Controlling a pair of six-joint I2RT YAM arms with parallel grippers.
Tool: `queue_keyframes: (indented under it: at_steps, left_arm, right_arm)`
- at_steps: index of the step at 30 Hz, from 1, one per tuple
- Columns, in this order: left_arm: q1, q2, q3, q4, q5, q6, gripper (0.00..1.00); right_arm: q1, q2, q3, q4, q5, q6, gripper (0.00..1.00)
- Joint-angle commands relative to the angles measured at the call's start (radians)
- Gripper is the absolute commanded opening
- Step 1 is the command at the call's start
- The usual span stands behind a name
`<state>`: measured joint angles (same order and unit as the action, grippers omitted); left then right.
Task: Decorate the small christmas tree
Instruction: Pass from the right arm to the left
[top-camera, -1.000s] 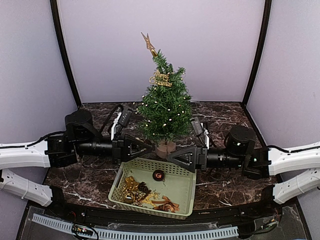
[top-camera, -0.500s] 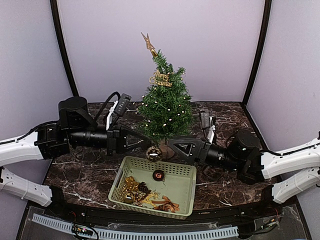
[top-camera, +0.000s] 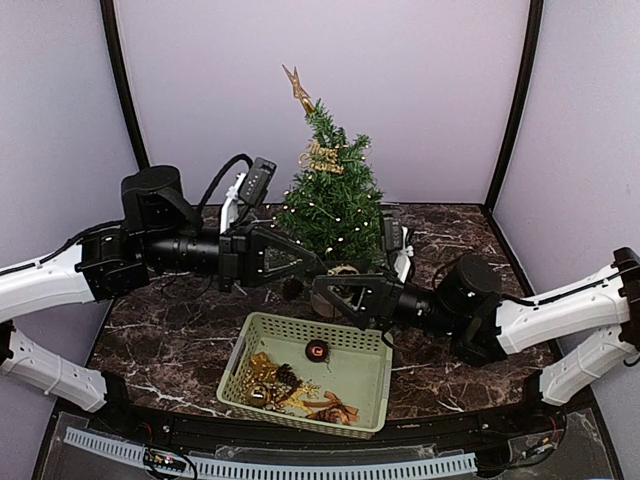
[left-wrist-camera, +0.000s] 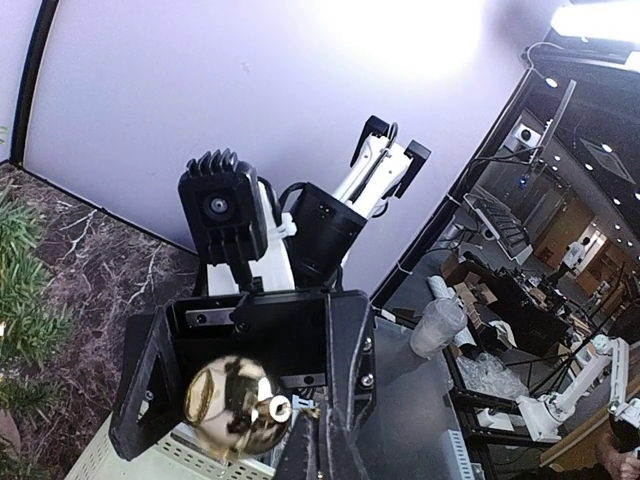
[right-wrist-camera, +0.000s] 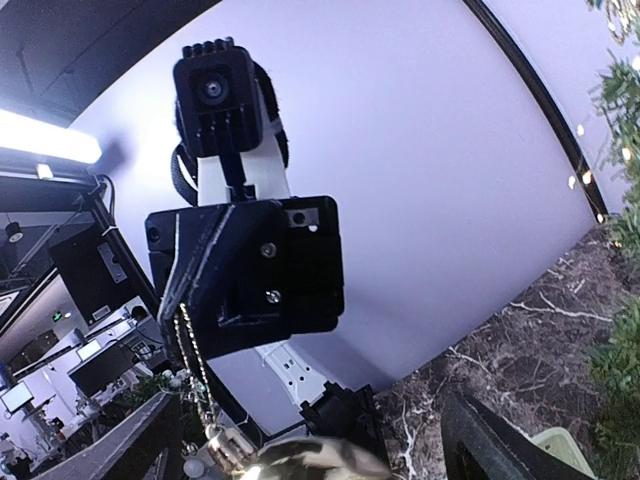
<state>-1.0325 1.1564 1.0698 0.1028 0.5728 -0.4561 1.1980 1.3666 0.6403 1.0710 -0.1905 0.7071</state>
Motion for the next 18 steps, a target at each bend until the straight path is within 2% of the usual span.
queue_keyframes:
  at_steps: [1, 4, 8, 11, 18]
  left_arm:
    - [-0.006, 0.02, 0.046, 0.051, 0.063, 0.003, 0.0]
    - [-0.006, 0.037, 0.065, 0.068, 0.086, 0.0, 0.0]
    - [-0.006, 0.037, 0.067, 0.069, 0.085, 0.002, 0.0]
    - [-0.006, 0.037, 0.069, 0.07, 0.085, 0.001, 0.0]
    - [-0.006, 0.04, 0.071, 0.084, 0.08, -0.003, 0.0]
  right_arm:
    - [0.009, 0.011, 0.033, 0.113, -0.045, -0.023, 0.88]
    - [0.01, 0.016, 0.039, 0.124, -0.071, -0.022, 0.78]
    - [0.009, 0.031, 0.051, 0.129, -0.079, -0.027, 0.84]
    - [0.011, 0.044, 0.063, 0.132, -0.094, -0.026, 0.83]
    - [0.01, 0.065, 0.074, 0.163, -0.125, -0.01, 0.65]
